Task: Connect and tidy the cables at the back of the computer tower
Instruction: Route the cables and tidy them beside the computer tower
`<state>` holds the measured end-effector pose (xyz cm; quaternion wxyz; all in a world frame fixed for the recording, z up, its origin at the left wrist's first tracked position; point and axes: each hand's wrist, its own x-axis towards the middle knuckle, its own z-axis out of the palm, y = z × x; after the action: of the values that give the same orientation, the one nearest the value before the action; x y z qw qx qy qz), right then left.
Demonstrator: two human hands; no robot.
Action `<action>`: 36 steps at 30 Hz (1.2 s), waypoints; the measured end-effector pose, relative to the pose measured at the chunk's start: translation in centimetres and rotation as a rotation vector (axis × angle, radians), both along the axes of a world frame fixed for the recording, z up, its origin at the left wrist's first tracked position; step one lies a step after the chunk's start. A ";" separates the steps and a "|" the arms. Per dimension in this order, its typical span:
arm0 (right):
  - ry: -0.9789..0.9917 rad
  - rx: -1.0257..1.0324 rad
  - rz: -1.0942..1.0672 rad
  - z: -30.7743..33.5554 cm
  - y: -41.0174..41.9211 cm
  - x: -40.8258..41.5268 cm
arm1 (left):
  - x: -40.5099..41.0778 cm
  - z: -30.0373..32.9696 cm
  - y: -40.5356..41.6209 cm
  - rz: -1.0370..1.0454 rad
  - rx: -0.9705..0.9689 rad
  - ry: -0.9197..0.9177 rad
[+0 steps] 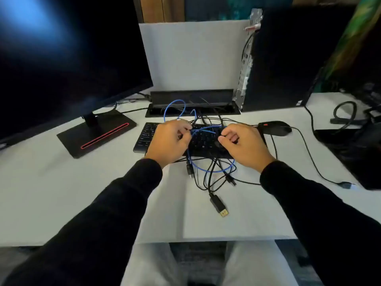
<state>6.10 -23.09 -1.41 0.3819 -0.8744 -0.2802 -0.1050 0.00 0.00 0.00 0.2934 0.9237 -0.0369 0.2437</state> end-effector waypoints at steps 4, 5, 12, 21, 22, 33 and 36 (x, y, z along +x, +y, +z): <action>0.025 0.021 -0.061 -1.2 0.1 2.7 | 3.1 -1.4 0.5 0.055 0.026 -0.041; 0.033 0.038 -0.065 -1.6 0.2 3.6 | 4.1 -1.6 0.5 0.039 0.030 -0.033; 0.140 -0.048 0.001 -2.2 0.7 6.6 | 8.7 -2.0 0.1 -0.045 0.096 0.068; 0.158 -0.103 0.018 -2.7 0.6 5.5 | 7.8 -3.3 -0.7 0.004 -0.009 0.088; 0.148 -0.130 0.023 -2.5 0.7 5.3 | 7.8 -3.4 -0.7 0.010 -0.014 0.077; 0.111 -0.249 0.063 -2.2 -0.7 4.6 | 6.1 -6.1 -1.9 0.155 -0.138 -0.088; 0.144 -0.155 0.028 -2.3 -1.0 5.7 | 6.1 -5.7 -2.0 0.209 -0.103 0.007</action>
<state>11.75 -24.09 -3.69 0.3334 -0.9028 -0.2714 -0.0147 6.14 -2.04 -5.74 0.3135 0.9071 0.0733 0.2712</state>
